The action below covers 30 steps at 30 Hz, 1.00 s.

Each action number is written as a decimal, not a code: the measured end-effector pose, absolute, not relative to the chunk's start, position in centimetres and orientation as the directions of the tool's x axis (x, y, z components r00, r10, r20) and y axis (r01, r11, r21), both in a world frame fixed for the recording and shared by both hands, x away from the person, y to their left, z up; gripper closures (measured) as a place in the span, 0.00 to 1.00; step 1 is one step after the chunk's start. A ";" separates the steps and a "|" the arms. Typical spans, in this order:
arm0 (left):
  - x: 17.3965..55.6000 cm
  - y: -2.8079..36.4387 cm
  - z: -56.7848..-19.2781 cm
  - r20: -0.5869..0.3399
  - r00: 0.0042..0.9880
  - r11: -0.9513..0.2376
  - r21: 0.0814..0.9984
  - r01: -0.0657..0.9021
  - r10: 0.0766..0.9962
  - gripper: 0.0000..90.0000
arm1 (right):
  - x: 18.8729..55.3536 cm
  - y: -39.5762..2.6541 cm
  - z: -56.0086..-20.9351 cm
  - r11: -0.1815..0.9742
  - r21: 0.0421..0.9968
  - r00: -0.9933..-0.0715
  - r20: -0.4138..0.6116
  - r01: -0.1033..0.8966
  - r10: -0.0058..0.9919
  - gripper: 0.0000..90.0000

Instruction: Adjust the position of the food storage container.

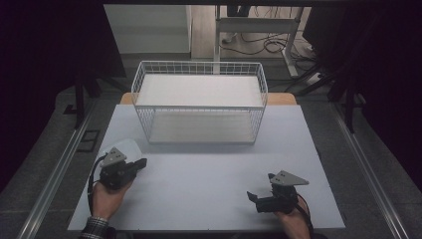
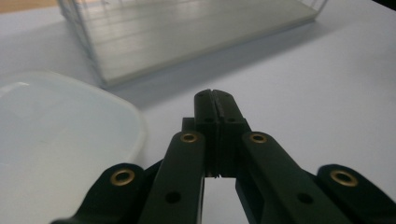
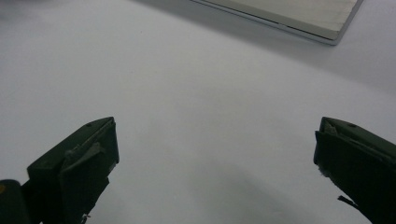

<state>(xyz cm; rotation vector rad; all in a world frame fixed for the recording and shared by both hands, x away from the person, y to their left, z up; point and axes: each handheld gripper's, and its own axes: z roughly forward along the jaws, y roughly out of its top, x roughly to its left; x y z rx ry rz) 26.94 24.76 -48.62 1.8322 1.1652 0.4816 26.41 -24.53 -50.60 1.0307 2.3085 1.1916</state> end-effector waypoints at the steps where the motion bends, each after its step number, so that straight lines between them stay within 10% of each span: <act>1: 27.3 25.1 -48.4 -0.124 0.474 -0.163 0.839 0.519 0.872 1.00 | 26.4 -24.5 -50.6 0.385 0.808 -0.677 0.024 0.446 0.735 0.00; 30: 37.3 32.5 -48.9 -0.119 0.201 -0.056 0.716 0.696 0.972 1.00 | 26.5 -24.3 -50.8 0.405 0.792 -0.684 0.022 0.457 0.729 0.00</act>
